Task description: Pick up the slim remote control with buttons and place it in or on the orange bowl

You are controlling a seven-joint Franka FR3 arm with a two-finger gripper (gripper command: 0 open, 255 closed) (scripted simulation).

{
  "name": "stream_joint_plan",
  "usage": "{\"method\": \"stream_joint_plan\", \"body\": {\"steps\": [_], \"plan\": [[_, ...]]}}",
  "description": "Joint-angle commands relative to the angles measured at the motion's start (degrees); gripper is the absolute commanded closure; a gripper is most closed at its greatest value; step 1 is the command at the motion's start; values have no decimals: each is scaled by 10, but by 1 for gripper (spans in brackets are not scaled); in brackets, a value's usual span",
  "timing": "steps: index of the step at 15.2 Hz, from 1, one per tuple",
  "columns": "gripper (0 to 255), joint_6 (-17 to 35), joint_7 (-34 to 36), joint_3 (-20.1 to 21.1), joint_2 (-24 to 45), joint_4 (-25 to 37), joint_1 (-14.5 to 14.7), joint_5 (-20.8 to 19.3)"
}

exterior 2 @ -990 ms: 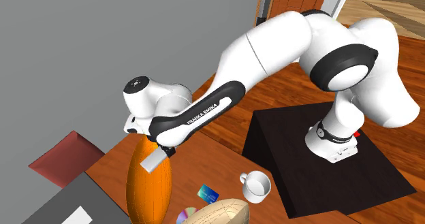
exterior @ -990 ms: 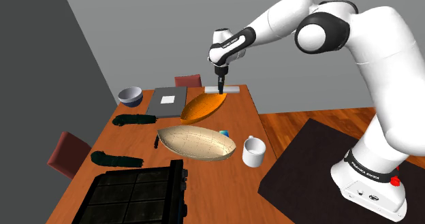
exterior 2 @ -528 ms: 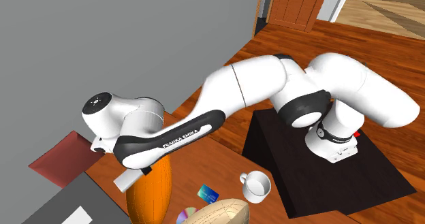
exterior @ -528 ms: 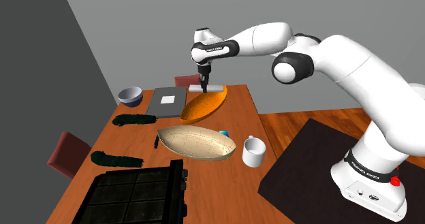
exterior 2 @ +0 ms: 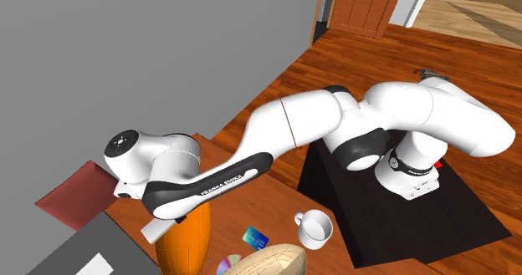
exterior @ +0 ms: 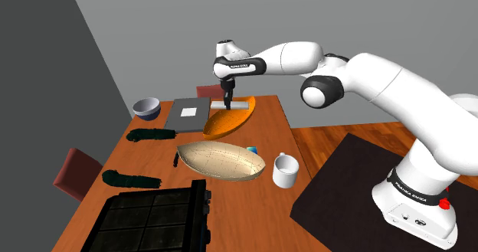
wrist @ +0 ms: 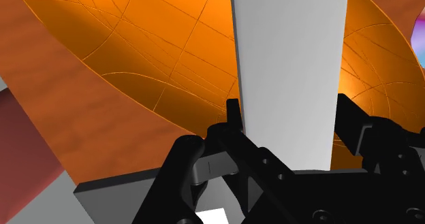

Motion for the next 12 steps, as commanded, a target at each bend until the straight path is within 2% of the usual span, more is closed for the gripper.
{"method": "stream_joint_plan", "body": {"steps": [1, 6, 12], "plan": [[255, 14, -1, 0, 4, -10, 0, 1], [255, 23, 0, 1, 35, 12, -2, 1], [255, 22, 0, 1, 35, 14, -2, 1]]}}
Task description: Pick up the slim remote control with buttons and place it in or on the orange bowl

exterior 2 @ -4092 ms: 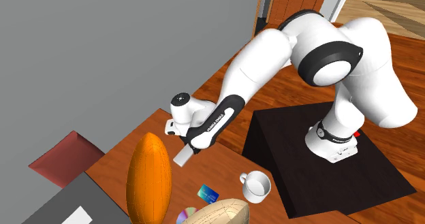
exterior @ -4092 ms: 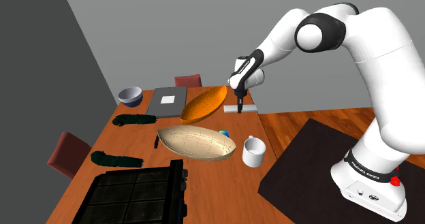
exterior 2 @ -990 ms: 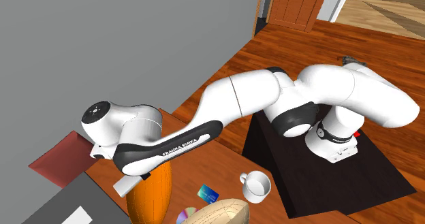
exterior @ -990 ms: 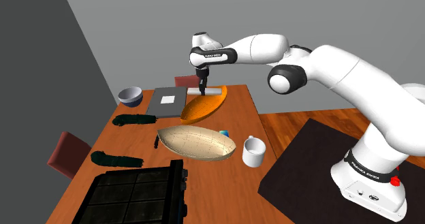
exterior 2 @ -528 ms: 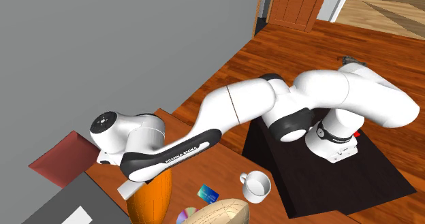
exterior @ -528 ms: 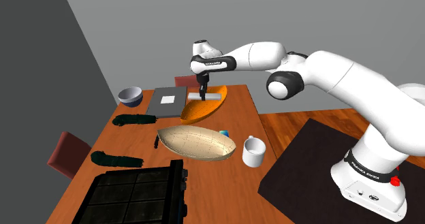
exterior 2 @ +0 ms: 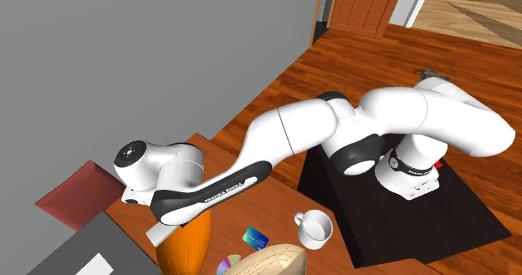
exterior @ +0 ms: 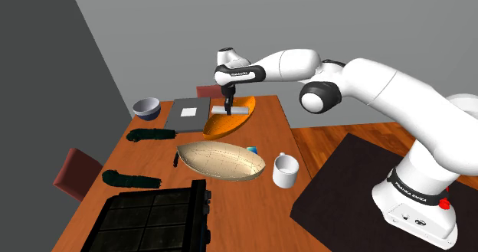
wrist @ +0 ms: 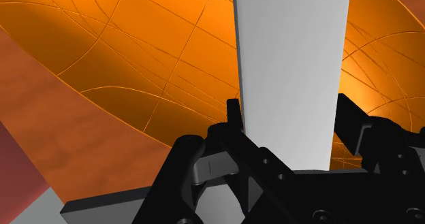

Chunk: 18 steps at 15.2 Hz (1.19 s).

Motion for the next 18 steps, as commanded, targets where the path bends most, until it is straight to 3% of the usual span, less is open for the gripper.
{"method": "stream_joint_plan", "body": {"steps": [1, 2, 7, 11, 18], "plan": [[255, 0, 0, 0, 0, 0, 0, 0], [0, 0, 0, 0, 0, 0, 0, 0], [0, 0, 0, 0, 0, 0, 0, 0], [0, -31, -1, -2, -50, -19, 1, -1], [0, -31, -1, -2, -50, -19, 1, -1]]}}
